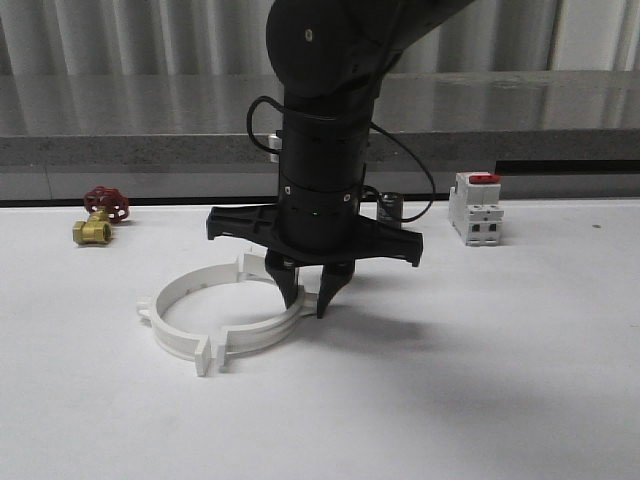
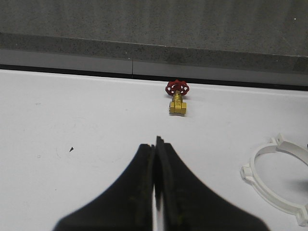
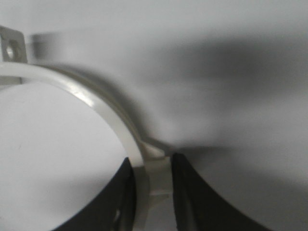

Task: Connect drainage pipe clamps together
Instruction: 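Press the held half's ends against the first half's ends to close the ring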

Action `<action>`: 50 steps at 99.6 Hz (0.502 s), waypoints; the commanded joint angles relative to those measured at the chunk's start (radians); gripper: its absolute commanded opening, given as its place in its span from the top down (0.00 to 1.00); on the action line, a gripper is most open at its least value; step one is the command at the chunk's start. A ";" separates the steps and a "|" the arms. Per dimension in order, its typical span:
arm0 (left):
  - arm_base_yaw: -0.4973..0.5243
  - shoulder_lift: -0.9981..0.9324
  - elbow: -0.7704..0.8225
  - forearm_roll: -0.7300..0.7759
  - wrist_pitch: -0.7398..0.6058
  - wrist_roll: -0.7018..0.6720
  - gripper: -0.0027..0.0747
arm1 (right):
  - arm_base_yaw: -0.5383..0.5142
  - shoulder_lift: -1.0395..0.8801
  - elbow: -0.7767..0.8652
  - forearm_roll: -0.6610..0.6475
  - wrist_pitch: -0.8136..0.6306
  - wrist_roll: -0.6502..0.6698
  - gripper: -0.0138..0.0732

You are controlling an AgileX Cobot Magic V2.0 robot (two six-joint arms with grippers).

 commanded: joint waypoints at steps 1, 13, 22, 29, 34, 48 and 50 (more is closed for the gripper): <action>0.003 0.004 -0.028 0.000 -0.072 -0.001 0.99 | 0.002 -0.053 -0.033 -0.002 -0.026 0.001 0.77; 0.003 0.004 -0.028 0.000 -0.072 -0.001 0.99 | 0.002 -0.053 -0.033 0.011 -0.026 0.001 0.77; 0.003 0.004 -0.028 0.000 -0.072 -0.001 0.99 | 0.002 -0.053 -0.033 0.011 -0.026 0.001 0.77; 0.003 0.004 -0.028 0.000 -0.072 -0.001 0.99 | 0.002 -0.053 -0.033 0.011 -0.026 0.001 0.77; 0.003 0.004 -0.028 0.000 -0.072 -0.001 0.99 | 0.002 -0.053 -0.033 0.011 -0.025 0.001 0.77; 0.003 0.004 -0.028 0.000 -0.072 -0.001 0.99 | 0.002 -0.053 -0.033 0.011 -0.023 0.001 0.74; 0.003 0.004 -0.028 0.000 -0.072 -0.001 0.99 | 0.002 -0.053 -0.033 0.011 -0.024 0.001 0.72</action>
